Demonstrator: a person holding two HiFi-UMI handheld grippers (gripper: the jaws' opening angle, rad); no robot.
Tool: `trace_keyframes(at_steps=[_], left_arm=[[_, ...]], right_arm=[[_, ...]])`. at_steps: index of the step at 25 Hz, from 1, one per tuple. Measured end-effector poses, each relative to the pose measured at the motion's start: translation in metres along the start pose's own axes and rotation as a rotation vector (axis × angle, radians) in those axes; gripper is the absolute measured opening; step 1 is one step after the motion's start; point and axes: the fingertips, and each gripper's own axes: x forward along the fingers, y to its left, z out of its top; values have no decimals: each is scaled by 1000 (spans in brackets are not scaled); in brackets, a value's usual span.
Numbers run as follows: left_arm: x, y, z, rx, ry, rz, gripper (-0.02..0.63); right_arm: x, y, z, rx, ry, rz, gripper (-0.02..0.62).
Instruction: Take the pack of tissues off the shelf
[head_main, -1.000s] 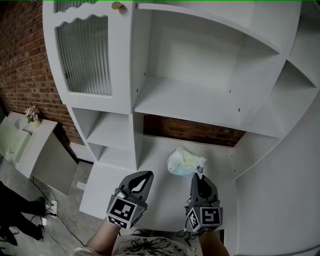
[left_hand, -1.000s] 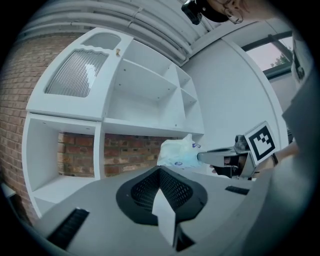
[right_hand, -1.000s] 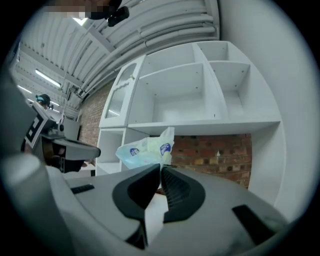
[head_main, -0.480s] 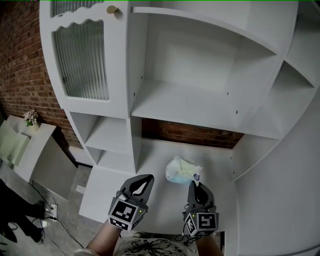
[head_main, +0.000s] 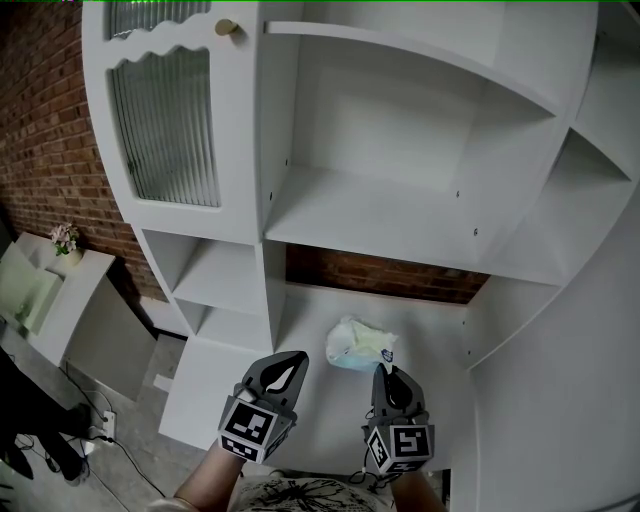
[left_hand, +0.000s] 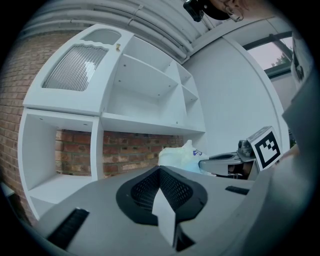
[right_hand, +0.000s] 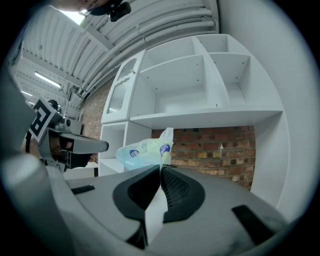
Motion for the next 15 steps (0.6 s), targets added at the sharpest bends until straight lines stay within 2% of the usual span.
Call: trace_keyframes(at_steps=[15], left_arm=[[6, -3, 0, -10, -8, 8, 14]], right_arm=[[2, -6, 3, 15, 12, -2, 10]])
